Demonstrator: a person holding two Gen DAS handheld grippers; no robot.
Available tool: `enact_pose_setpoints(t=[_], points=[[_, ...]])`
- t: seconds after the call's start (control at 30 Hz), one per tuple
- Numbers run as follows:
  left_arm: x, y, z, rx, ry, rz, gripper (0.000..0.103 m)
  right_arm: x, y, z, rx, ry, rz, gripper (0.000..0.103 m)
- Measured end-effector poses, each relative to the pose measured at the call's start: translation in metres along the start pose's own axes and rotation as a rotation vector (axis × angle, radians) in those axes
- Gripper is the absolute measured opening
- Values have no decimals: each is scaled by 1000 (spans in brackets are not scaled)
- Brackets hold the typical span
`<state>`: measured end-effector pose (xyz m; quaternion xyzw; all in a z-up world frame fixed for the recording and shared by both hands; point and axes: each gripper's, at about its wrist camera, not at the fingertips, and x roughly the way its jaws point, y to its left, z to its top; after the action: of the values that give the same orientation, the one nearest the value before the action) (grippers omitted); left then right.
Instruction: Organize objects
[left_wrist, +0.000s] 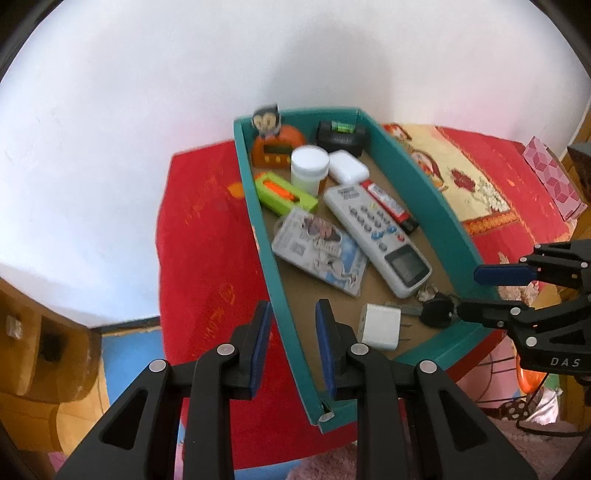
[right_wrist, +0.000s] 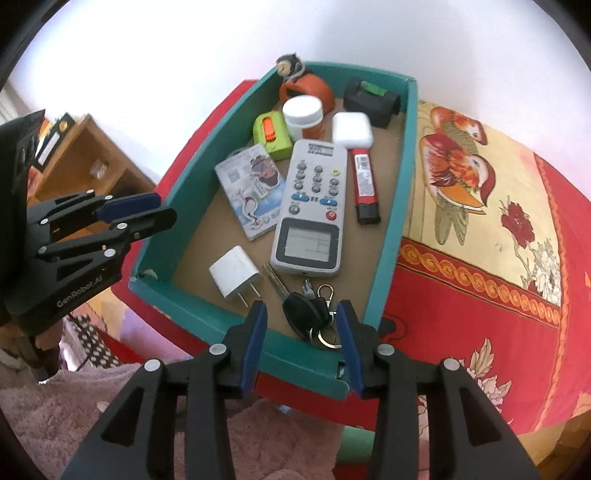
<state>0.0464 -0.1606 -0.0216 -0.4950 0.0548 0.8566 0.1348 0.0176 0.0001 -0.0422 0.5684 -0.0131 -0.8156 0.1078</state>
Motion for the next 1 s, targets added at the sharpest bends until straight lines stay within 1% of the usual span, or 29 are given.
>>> enact_pose_setpoints(t=[0.1,0.17,0.33,0.47,0.53,0.63,0.7,0.83,0.87,0.93,1.0], points=[[-13,-8,9,-9,-25,-2,25,-11,-1,5,20,-44,4,40],[-20,-18,19,-24,-46,-6,25,-24,-10,5,34,-80,16,40],[-28,-46,41,-78,-64,-18,25,-53,-33,16,68,-165,21,43],[-30,-68,55,-118,-72,-10,31,-70,-55,25,99,-223,26,46],[-30,-82,62,-132,-82,2,31,-80,-68,27,120,-256,32,48],[-31,-97,67,-154,-92,24,39,-90,-82,29,118,-286,29,53],[-29,-107,69,-178,-92,41,45,-94,-90,27,106,-297,25,59],[-24,-123,71,-215,-94,82,51,-96,-104,21,86,-308,11,66],[-23,-125,71,-222,-94,90,54,-95,-108,20,90,-304,-9,69],[-21,-133,71,-242,-93,109,61,-92,-116,16,94,-300,-32,69],[-19,-139,69,-258,-88,132,72,-89,-124,13,110,-304,-33,70]])
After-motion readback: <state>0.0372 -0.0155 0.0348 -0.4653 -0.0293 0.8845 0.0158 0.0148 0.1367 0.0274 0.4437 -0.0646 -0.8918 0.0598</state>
